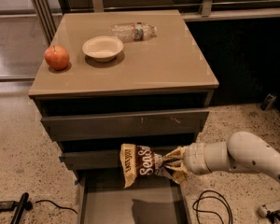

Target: Pick brown chip bag from bottom drawer and place on counter

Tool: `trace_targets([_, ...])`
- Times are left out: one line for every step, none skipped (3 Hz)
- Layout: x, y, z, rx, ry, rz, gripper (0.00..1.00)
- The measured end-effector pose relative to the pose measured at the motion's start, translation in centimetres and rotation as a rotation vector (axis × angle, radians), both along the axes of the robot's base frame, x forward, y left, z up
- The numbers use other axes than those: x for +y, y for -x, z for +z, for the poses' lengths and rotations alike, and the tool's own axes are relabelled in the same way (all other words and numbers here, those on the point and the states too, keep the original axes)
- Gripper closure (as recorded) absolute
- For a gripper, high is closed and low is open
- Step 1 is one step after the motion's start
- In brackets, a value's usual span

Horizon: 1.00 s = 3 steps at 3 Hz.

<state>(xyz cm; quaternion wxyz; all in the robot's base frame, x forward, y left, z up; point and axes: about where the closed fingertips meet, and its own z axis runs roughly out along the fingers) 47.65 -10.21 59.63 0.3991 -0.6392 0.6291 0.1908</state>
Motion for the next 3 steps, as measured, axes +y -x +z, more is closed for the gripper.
trace_targets([0.0, 0.0, 0.0, 0.000, 0.000, 0.000, 1.00])
trace_targets([0.0, 1.2, 2.7, -0.047, 0.002, 0.020, 1.00])
trace_targets([0.2, 5.0, 10.7, -0.175, -0.006, 0.087, 1.00])
